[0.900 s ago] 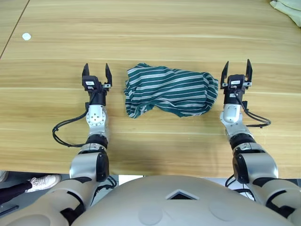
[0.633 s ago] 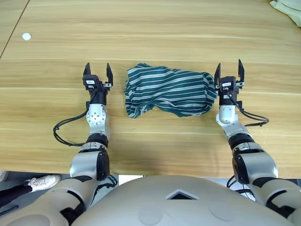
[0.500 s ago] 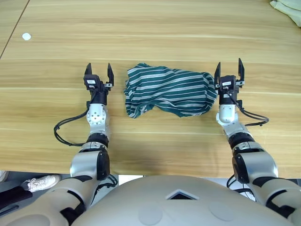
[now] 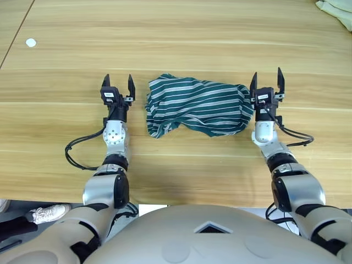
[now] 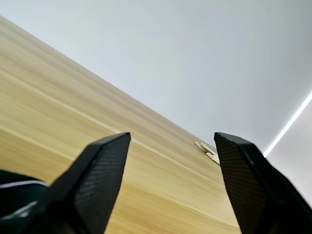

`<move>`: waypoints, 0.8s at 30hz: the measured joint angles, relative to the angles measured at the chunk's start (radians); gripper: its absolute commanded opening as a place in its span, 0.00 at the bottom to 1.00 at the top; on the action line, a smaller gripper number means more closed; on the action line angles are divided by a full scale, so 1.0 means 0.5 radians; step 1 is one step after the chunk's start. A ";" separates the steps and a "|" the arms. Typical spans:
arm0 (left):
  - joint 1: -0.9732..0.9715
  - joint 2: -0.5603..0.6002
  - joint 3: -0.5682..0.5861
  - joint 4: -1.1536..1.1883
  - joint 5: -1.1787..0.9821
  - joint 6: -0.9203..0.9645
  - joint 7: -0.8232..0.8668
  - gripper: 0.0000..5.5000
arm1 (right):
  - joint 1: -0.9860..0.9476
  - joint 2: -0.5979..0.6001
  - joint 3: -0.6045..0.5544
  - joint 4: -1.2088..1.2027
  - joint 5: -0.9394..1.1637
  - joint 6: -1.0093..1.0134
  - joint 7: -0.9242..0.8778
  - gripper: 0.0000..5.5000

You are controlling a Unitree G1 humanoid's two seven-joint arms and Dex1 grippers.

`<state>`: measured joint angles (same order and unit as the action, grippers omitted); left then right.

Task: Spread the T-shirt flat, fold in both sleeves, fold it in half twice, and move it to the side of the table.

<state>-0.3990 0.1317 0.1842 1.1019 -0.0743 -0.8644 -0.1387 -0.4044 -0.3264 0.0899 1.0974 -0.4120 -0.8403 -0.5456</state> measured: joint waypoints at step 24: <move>1.023 0.271 -0.470 -2.018 -0.784 0.593 -1.158 0.68 | 0.896 -0.529 0.020 -1.435 -0.004 0.064 0.621 0.58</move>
<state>0.1124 0.2670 -0.0509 0.0928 -0.4665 -0.5681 -0.7175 0.0434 -0.5911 0.0999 0.3800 -0.4138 -0.8080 -0.2352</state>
